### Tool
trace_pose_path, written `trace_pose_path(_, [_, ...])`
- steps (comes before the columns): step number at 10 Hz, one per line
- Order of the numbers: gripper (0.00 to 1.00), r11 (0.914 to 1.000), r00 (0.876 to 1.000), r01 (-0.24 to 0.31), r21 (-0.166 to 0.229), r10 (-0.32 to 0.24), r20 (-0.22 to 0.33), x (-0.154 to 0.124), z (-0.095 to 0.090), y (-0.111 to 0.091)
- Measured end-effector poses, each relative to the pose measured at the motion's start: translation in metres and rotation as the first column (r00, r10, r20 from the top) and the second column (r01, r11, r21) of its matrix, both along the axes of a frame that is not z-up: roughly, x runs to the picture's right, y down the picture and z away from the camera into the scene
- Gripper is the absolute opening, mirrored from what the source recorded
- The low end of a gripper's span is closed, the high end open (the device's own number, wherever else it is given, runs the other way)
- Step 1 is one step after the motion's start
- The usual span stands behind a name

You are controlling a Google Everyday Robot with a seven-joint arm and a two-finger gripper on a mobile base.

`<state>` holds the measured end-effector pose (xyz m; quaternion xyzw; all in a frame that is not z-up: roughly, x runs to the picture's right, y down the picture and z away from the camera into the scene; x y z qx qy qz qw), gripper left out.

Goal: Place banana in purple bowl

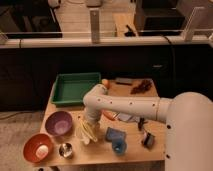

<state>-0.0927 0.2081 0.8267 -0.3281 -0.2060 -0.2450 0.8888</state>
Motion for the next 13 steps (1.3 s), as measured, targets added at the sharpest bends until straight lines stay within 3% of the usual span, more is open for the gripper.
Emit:
trace_pose_path(3, [0.8,0.9993,0.999,0.036,0.01,-0.036,-0.016,0.0,-0.007,-0.005])
trace_pose_path(7, [0.8,0.9956,0.994,0.091,-0.022,-0.09,0.059,-0.001,-0.02,-0.011])
trace_pose_path(8, [0.8,0.9916,0.989,0.126,-0.03,-0.123,0.086,0.0,-0.024,-0.012])
trace_pose_path(9, [0.8,0.9799,0.968,0.198,-0.026,-0.191,0.161,-0.005,-0.029,-0.016])
trace_pose_path(11, [0.8,0.9499,0.915,0.311,-0.03,-0.291,0.278,-0.007,-0.037,-0.019])
trace_pose_path(12, [0.8,0.9264,0.888,0.375,-0.037,-0.347,0.302,-0.014,-0.037,-0.015])
trace_pose_path(13, [0.8,0.9053,0.869,0.423,-0.042,-0.392,0.3,-0.022,-0.035,-0.009])
